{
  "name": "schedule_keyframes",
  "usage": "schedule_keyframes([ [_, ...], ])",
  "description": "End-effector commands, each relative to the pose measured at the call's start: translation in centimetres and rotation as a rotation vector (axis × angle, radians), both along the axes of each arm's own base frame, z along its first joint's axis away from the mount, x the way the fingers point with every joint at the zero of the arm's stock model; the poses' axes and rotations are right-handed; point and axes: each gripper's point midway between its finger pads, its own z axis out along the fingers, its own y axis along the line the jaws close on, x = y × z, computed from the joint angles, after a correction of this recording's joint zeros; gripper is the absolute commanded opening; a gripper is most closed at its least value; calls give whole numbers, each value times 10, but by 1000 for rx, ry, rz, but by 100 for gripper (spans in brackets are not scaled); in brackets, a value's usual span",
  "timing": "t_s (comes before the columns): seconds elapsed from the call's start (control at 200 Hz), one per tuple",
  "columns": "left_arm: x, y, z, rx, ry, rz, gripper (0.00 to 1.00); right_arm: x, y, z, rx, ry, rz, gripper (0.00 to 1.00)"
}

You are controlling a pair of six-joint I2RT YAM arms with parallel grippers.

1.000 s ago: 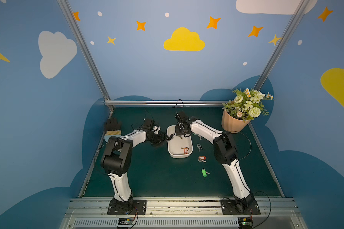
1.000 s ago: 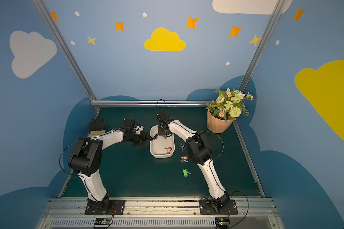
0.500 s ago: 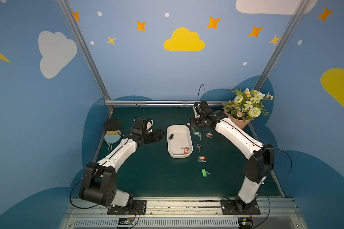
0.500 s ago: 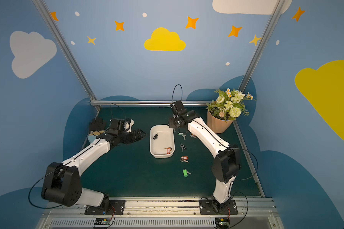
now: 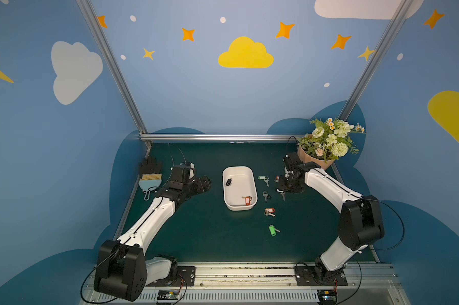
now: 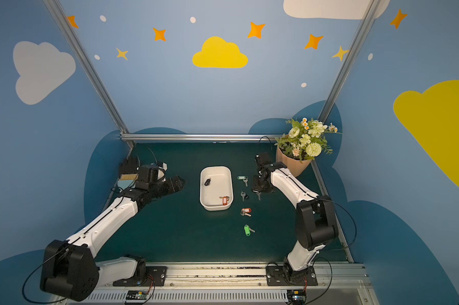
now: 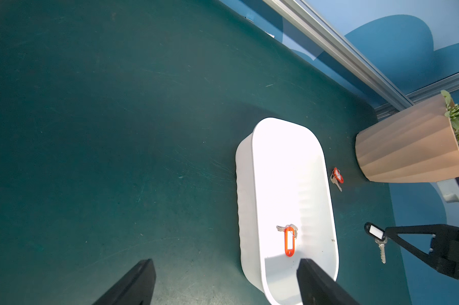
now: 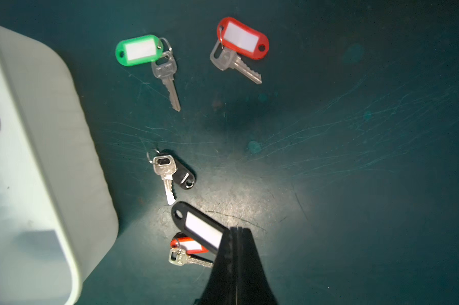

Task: Take the keys out of the storage box
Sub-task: Place the key at the center of the board.

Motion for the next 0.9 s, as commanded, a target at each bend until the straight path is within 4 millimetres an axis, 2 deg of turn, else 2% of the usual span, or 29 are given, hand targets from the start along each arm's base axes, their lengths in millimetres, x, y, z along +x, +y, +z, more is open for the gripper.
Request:
schedule_keyframes([
  [0.0, 0, 2, -3, -8, 8, 19, 90, 6, -3, -26, 2, 31, 7, 0],
  [0.215, -1, -1, -4, -24, 20, 9, 90, 25, -8, -57, -55, 52, 18, 0],
  [0.561, -1, -1, -7, -22, 28, 6, 90, 34, -29, -71, -110, 44, -24, 0],
  [0.691, 0, -5, -10, -37, 41, -12, 90, 37, -23, -69, -84, 36, -5, 0],
  [0.746, 1, -8, -13, -48, 57, -23, 90, 37, -19, -65, -74, 37, 8, 14],
  [0.796, 2, -11, -16, -60, 69, -32, 90, 37, -17, -58, -77, 27, 26, 21],
  [0.896, 4, -24, -18, -112, 91, -77, 89, 40, -7, -28, -100, -31, 74, 37],
])
